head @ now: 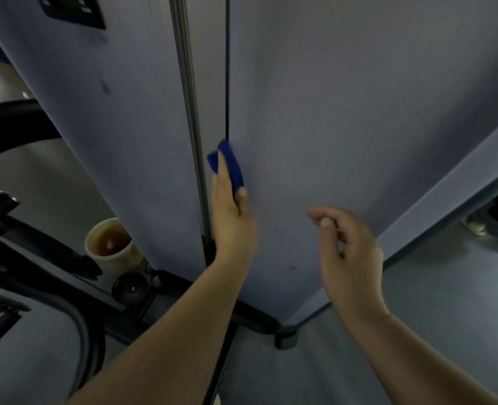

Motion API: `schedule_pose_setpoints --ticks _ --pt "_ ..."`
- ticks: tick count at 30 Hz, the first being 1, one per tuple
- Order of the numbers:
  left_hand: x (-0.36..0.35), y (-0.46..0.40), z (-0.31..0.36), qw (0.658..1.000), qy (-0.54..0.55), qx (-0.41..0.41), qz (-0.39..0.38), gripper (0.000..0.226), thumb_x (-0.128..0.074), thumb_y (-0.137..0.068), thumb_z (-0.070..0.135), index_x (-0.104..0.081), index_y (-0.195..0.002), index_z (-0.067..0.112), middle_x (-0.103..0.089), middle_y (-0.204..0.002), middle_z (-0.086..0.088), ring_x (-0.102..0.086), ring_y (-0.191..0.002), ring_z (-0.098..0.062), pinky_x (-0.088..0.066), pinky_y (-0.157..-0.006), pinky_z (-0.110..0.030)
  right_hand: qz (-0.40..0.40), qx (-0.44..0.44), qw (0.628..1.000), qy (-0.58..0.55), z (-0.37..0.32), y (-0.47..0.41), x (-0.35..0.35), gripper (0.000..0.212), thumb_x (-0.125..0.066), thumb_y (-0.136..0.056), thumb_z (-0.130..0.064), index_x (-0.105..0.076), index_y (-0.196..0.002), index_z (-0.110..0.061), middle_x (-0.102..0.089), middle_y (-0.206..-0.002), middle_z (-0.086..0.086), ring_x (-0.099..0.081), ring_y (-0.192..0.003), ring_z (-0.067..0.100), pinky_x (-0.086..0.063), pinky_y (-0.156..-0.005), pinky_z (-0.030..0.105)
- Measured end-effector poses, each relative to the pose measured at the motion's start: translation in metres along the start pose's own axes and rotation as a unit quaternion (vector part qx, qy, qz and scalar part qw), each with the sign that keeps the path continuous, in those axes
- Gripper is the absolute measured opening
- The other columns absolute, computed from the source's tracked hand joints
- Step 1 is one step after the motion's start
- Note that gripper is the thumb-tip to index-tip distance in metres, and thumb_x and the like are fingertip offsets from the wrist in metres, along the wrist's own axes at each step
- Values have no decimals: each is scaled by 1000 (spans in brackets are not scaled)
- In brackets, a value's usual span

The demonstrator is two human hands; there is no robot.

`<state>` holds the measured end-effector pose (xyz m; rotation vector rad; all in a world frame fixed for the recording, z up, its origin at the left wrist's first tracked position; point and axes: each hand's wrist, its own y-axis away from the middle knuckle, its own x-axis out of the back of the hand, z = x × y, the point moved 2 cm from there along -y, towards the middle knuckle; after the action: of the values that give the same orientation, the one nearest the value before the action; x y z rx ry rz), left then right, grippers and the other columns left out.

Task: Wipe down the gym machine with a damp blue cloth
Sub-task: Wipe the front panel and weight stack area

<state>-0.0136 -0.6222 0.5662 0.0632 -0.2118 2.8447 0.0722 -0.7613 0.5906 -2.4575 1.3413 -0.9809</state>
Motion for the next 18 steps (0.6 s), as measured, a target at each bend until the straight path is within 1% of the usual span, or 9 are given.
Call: schedule_pose_setpoints --ticks 2,3,5,7,9,11,14,16,18 --pt "-6 18 -20 993 43 110 10 67 -38 -105 10 -10 -151 50 -17 -158 20 -26 -142 -6 -28 -111 -24 18 61 997 33 9 5 6 23 -49 -99 -6 -69 -105 -15 -61 -102 -18 -54 -98 -12 -38 -83 2" --pt "-11 25 -21 992 51 114 8 67 -39 -105 10 -10 -152 48 -12 -160 18 -24 -144 -9 -27 -114 -26 30 94 994 49 14 6 10 22 -49 -98 -5 -69 -106 -12 -62 -104 -13 -53 -100 -9 -38 -88 4" --pt "-31 39 -7 999 34 33 -23 67 -39 -105 10 -9 -152 45 2 -162 18 -13 -145 -4 -20 -114 -19 52 158 983 82 23 8 19 23 -50 -95 -2 -69 -108 -6 -63 -109 -1 -54 -105 7 -40 -95 16" --pt "-55 55 11 995 1 -62 -75 73 -40 -104 7 0 -145 51 17 -159 18 1 -144 2 -15 -114 -15 52 193 975 95 31 7 26 24 -50 -94 2 -68 -109 -3 -65 -110 7 -58 -104 18 -44 -95 24" --pt "-65 65 0 977 -126 -149 -90 93 -46 -99 -4 12 -141 56 29 -157 13 11 -149 -8 -19 -118 -23 43 200 974 96 35 7 32 26 -48 -94 2 -69 -109 -5 -66 -109 7 -61 -101 21 -48 -92 28" --pt "-67 69 -37 949 -234 -182 -110 111 -53 -92 -12 18 -143 55 30 -159 2 12 -151 -21 -22 -119 -32 51 204 972 102 40 11 40 28 -47 -93 1 -69 -108 -6 -66 -107 5 -60 -100 18 -49 -89 29" --pt "-73 81 -50 950 -227 -179 -114 103 -50 -94 -11 14 -149 47 30 -159 -2 15 -150 -26 -19 -121 -38 66 183 975 112 52 17 54 25 -51 -90 0 -68 -107 -8 -58 -105 -3 -55 -96 16 -51 -80 33" --pt "-85 82 -27 950 -204 -219 -93 96 -47 -93 -13 7 -152 40 34 -156 8 20 -149 -24 -2 -121 -30 77 129 984 98 60 13 64 22 -57 -89 2 -64 -107 -10 -50 -104 -9 -57 -89 20 -53 -73 36" --pt "-93 77 -18 932 -216 -277 -85 95 -48 -90 -16 -1 -154 34 34 -155 13 23 -148 -22 7 -117 -20 84 93 988 89 64 7 66 23 -64 -84 4 -61 -102 -11 -46 -102 -9 -57 -85 19 -52 -71 31"
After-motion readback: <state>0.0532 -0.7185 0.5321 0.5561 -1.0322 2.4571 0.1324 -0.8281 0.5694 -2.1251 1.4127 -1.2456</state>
